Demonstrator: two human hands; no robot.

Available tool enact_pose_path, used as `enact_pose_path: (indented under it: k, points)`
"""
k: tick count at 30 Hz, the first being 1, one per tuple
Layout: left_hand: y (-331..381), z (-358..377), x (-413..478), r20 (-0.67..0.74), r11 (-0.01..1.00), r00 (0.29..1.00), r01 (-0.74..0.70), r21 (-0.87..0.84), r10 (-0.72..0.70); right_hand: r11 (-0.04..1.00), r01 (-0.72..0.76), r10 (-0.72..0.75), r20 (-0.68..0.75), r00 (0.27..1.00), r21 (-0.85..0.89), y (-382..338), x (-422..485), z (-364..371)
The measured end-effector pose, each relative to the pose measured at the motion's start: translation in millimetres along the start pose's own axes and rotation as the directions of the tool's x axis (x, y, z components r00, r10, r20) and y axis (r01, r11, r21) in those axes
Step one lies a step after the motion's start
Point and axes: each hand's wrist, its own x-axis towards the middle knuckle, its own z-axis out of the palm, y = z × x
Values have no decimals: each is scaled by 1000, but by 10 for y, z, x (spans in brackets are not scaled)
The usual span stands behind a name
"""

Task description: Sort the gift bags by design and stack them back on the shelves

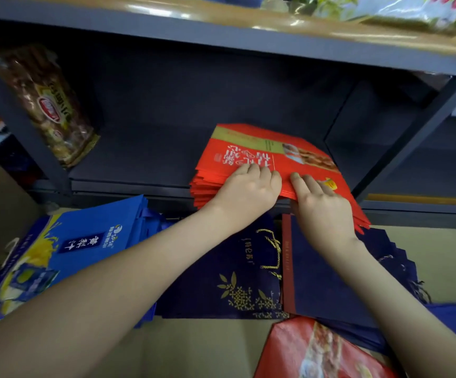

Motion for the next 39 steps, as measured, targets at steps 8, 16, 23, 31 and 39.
enact_pose_path:
  k: [8, 16, 23, 31, 39]
  points:
    - [-814, 403, -618, 101, 998, 993, 67, -4, -66, 980, 159, -159, -11, 987, 121, -861, 643, 517]
    - [-1674, 853, -1323, 291, 960, 915, 275, 53, -278, 972, 211, -209, -29, 978, 105, -1695, 1258, 1011]
    - [-2250, 1517, -1808, 370, 963, 890, 235, 131, -268, 944, 236, -284, 207, 936, 229, -2503, 1560, 1553]
    - [-2497, 1951, -2217, 706, 823, 452, 451, 346, -545, 877, 249, -420, 404, 813, 410, -2945, 1613, 2051]
    - [-2037, 1687, -1660, 779, 689, 376, 718, 97, -502, 735, 199, -417, 200, 887, 648, -2549, 1269, 1705]
